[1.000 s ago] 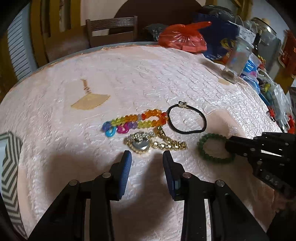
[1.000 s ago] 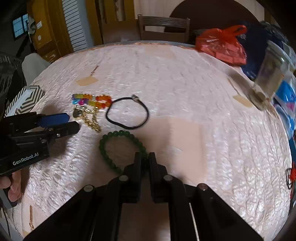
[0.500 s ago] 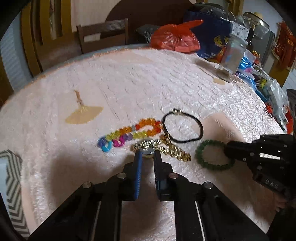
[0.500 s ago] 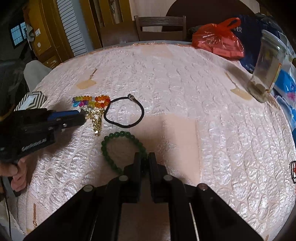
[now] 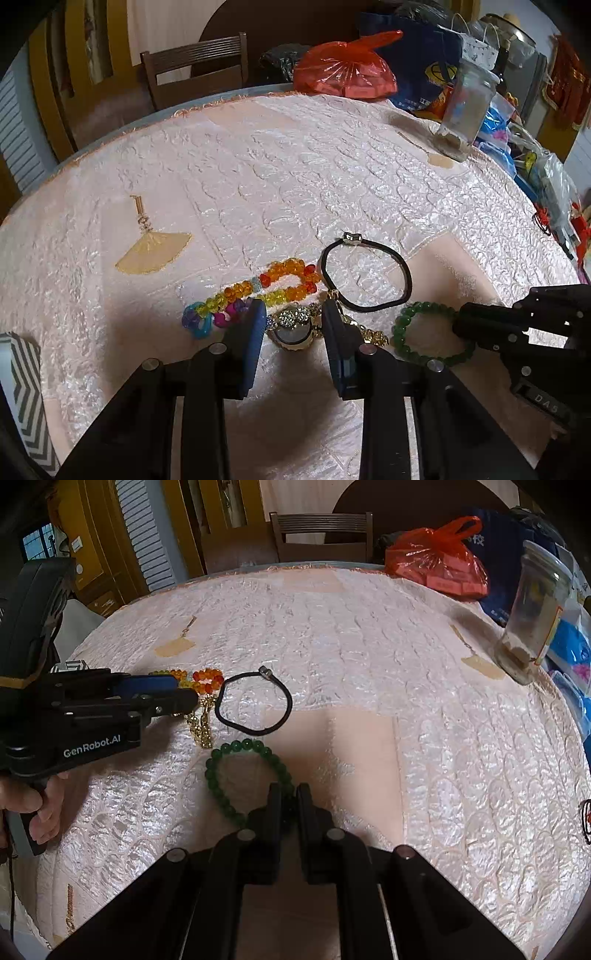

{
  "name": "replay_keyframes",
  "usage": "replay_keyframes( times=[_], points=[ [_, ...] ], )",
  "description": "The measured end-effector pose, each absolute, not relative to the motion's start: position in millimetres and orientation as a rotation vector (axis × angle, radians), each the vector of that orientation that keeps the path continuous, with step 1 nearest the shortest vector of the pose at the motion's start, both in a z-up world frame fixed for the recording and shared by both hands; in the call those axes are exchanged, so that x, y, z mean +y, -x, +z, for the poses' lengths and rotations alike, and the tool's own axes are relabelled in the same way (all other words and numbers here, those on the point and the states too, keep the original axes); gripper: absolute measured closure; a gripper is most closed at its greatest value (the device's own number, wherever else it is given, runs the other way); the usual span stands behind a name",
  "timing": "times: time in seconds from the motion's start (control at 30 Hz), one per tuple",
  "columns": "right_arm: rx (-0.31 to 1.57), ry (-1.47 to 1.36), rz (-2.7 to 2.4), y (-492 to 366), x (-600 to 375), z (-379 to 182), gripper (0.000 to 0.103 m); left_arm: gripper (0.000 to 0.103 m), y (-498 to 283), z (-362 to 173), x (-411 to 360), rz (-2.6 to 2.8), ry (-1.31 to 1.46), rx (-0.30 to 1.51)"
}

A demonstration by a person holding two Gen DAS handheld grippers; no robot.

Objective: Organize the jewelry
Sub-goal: 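Grasp the gold chain watch with the left tool while the right tool grasps the green bead bracelet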

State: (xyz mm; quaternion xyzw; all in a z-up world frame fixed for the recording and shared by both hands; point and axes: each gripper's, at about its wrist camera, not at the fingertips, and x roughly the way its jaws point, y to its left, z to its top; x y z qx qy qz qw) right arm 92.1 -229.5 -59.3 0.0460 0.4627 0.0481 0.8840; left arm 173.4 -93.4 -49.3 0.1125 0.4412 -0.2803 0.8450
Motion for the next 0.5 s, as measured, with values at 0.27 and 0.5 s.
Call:
replay_keyframes(
  times=[0.27,0.5],
  points=[
    [0.964,-0.103,0.1,-94,-230,-59,0.095,0.072,-133,-37,-75,-0.576,-0.243,0.889],
    [0.969,-0.12,0.1,-94,-231,-58,0.095,0.072,-111,-27,-46,-0.569,-0.168,0.876]
  ],
)
